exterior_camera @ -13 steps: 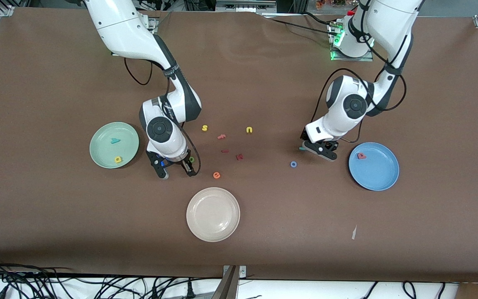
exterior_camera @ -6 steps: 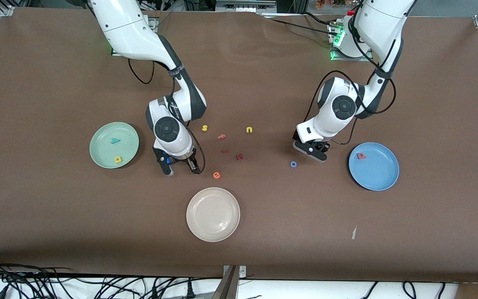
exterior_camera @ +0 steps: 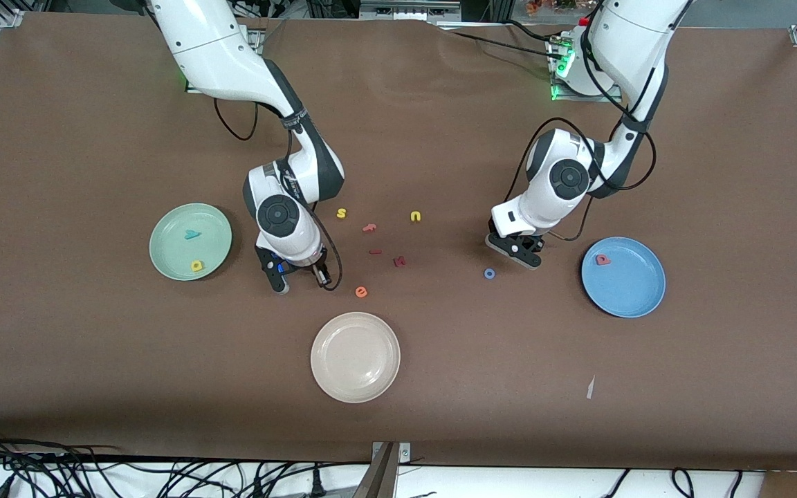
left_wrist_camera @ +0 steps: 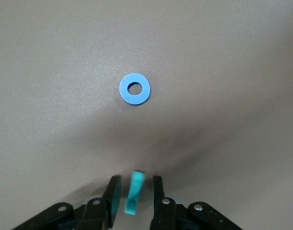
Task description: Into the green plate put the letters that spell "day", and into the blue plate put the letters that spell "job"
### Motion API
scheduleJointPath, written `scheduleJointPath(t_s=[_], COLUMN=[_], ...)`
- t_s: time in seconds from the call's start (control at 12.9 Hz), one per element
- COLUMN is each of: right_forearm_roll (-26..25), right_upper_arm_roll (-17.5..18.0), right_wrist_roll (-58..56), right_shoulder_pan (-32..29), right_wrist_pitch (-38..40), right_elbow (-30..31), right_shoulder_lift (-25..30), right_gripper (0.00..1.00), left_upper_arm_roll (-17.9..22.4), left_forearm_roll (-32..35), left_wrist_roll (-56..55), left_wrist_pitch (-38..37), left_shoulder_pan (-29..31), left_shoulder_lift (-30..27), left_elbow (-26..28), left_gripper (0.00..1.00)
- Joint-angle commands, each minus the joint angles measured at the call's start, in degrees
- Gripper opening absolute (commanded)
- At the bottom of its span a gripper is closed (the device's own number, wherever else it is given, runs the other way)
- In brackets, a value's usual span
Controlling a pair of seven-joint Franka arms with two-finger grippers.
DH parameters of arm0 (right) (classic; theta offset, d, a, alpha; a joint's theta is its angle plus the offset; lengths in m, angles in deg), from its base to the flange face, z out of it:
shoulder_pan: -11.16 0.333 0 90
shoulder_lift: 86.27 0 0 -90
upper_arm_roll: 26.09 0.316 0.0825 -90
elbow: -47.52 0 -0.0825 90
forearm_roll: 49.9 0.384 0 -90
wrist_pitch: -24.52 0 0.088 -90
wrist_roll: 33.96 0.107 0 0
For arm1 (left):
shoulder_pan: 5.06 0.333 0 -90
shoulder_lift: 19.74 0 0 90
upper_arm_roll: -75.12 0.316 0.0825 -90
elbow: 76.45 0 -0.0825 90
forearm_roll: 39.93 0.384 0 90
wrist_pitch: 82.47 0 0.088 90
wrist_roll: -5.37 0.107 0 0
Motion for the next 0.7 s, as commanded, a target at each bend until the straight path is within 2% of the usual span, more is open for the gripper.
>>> scheduleJointPath(t_s=[0.0,0.16,0.23,0.47,0.62], right_forearm_roll=[0.9,0.9,0.8,0.8,0.8], right_upper_arm_roll=[-0.2,-0.2,-0.2,-0.3,-0.3], right_wrist_roll=[0.6,0.6,0.6,0.7,0.6], right_shoulder_pan=[0.2,0.2,0.2,0.2,0.2], right_wrist_pitch=[0.4,0.4,0.4,0.5,0.5], right_elbow=[-0.3,-0.3,-0.3,-0.3,-0.3], right_shoulder_lift=[-0.5,-0.4,-0.4,-0.2,-0.2], right_gripper=[0.47,0.46,0.42,0.28,0.21], left_upper_arm_roll=[0.9,1.1,1.6,3.2,3.3], left_forearm_roll=[-0.2,1.1,1.6,2.1,4.0], left_wrist_roll=[1.3,1.3,1.3,0.9,1.3], left_wrist_pitch=[0.5,0.4,0.2,-4.0,-9.5], left_shoulder_pan=[-0.7,-0.7,-0.6,1.4,7.5], left_shoulder_lift=[0.4,0.3,-0.3,-5.2,-9.8], left_elbow=[-0.8,-0.8,-0.8,-0.5,-0.1], left_gripper=[0.22,0.08,0.00,0.00,0.02])
